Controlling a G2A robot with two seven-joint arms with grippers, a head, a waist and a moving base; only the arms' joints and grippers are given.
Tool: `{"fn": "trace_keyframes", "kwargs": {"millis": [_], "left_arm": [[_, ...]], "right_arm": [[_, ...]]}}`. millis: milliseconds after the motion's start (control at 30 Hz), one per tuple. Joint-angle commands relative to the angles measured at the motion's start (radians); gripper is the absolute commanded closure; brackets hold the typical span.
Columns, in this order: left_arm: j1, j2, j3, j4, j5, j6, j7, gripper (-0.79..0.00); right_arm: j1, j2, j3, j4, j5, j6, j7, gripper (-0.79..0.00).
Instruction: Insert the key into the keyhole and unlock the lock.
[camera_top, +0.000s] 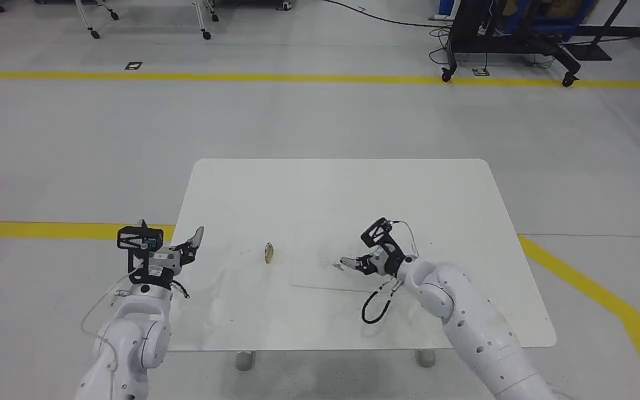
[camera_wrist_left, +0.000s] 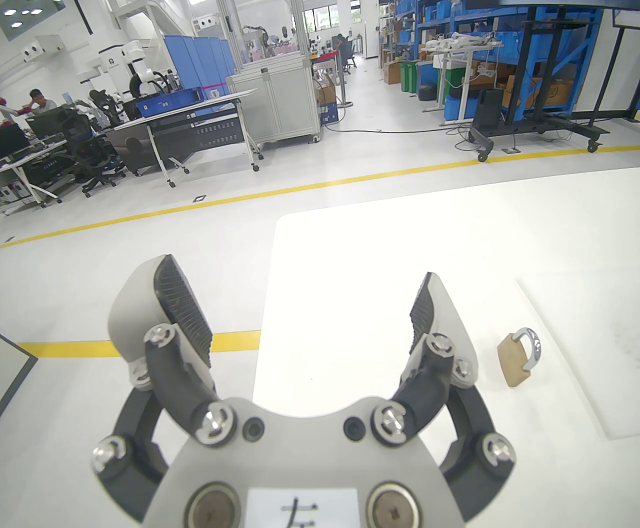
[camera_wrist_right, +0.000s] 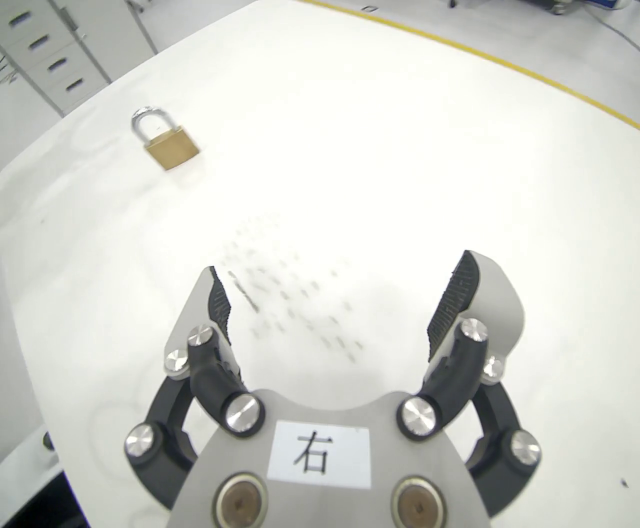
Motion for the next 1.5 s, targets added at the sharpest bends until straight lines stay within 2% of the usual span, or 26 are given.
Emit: {"fn": "trace_keyframes", "kwargs": {"millis": [0, 133, 200, 267, 333, 400, 500, 633, 767, 867, 933, 1167, 1467], "left_arm": [[0.000, 0.000, 0.000, 0.000, 0.000, 0.000, 0.000, -0.785], [0.000, 0.000, 0.000, 0.000, 0.000, 0.000, 0.000, -0.785], [0.000, 0.000, 0.000, 0.000, 0.000, 0.000, 0.000, -0.785], [0.000, 0.000, 0.000, 0.000, 0.000, 0.000, 0.000, -0.785], [0.000, 0.000, 0.000, 0.000, 0.000, 0.000, 0.000, -0.785], [0.000, 0.000, 0.000, 0.000, 0.000, 0.000, 0.000, -0.785], [0.000, 0.000, 0.000, 0.000, 0.000, 0.000, 0.000, -0.785], [0.000, 0.000, 0.000, 0.000, 0.000, 0.000, 0.000, -0.785], [0.000, 0.000, 0.000, 0.000, 0.000, 0.000, 0.000, -0.785], [0.000, 0.000, 0.000, 0.000, 0.000, 0.000, 0.000, -0.785], [0.000, 0.000, 0.000, 0.000, 0.000, 0.000, 0.000, -0.785], [0.000, 0.000, 0.000, 0.000, 0.000, 0.000, 0.000, -0.785], [0.000, 0.000, 0.000, 0.000, 0.000, 0.000, 0.000, -0.785]], "right_arm": [[0.034, -0.007, -0.036, 0.026, 0.021, -0.063, 0.006, -0.785], [0.084, -0.010, -0.055, 0.089, 0.054, -0.151, 0.011, -0.785], [0.104, -0.008, -0.063, 0.104, 0.014, -0.177, 0.036, -0.767], [0.114, -0.004, -0.072, 0.105, -0.039, -0.209, 0.042, -0.625], [0.117, 0.002, -0.068, 0.107, -0.073, -0.231, 0.023, -0.379], [0.117, 0.007, -0.069, 0.097, -0.115, -0.252, 0.007, -0.305], [0.112, 0.014, -0.074, 0.074, -0.177, -0.283, -0.018, -0.249], [0.110, 0.018, -0.087, 0.067, -0.235, -0.286, -0.028, -0.219], [0.126, 0.012, -0.115, 0.081, -0.249, -0.268, -0.008, -0.243], [0.139, 0.009, -0.128, 0.089, -0.250, -0.273, -0.012, -0.139], [0.144, 0.008, -0.132, 0.094, -0.251, -0.272, -0.015, 0.000], [0.138, 0.018, -0.121, 0.060, -0.283, -0.289, -0.067, 0.000], [0.052, 0.048, -0.041, 0.009, -0.285, -0.308, -0.195, 0.000]]}}
